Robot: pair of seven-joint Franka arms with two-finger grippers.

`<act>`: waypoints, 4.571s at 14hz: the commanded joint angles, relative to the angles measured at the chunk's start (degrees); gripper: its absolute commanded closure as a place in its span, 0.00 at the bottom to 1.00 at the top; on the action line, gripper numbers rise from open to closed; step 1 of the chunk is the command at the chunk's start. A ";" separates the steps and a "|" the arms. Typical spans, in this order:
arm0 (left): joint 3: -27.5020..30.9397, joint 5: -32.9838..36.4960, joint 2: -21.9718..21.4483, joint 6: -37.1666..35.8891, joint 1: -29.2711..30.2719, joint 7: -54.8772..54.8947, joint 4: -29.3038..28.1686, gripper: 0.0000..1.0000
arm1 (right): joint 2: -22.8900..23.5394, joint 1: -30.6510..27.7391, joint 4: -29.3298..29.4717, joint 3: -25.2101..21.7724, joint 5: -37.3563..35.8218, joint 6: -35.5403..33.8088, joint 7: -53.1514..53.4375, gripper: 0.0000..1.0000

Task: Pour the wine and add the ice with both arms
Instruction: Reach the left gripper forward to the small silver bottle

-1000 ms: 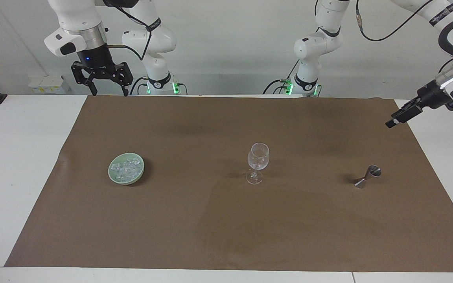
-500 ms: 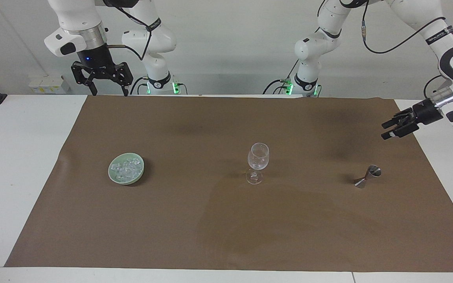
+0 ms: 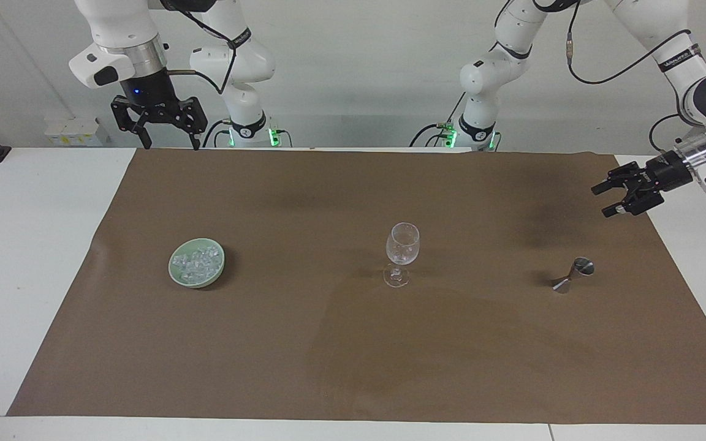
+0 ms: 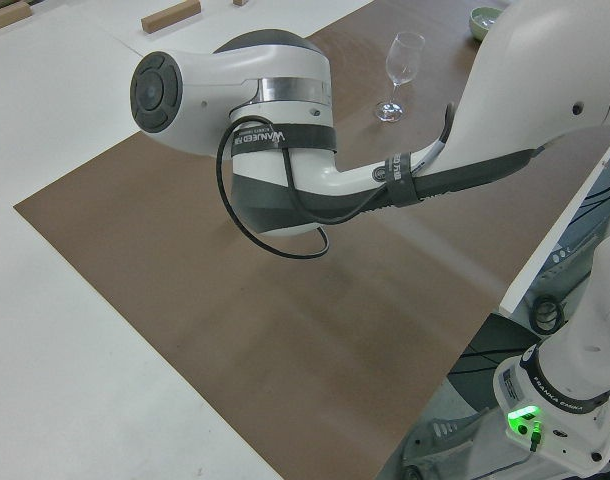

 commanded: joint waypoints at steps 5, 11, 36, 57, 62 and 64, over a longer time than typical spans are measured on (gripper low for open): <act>-0.52 -9.76 13.77 -1.47 2.57 -6.33 3.54 0.00 | -1.39 -0.03 -1.65 0.46 -1.10 1.32 1.35 0.00; -1.05 -13.89 21.25 0.01 3.80 -7.47 7.41 0.00 | -1.56 -0.11 -1.65 0.46 -1.10 1.32 1.35 0.00; -6.59 -17.94 34.18 8.64 3.80 -8.27 14.97 0.00 | -1.56 -0.03 -1.65 0.46 -1.10 1.32 1.35 0.00; -6.41 -18.29 34.27 5.29 3.45 -5.98 14.53 0.00 | -1.56 -0.11 -1.65 0.46 -1.10 1.32 1.35 0.00; -6.41 -18.29 34.44 5.30 2.92 -6.07 14.53 0.00 | -1.56 -0.11 -1.74 0.46 -1.10 1.32 1.35 0.00; -6.41 -18.20 34.53 5.38 2.57 -6.16 14.53 0.00 | -1.56 -0.03 -1.65 0.46 -1.10 1.32 1.35 0.00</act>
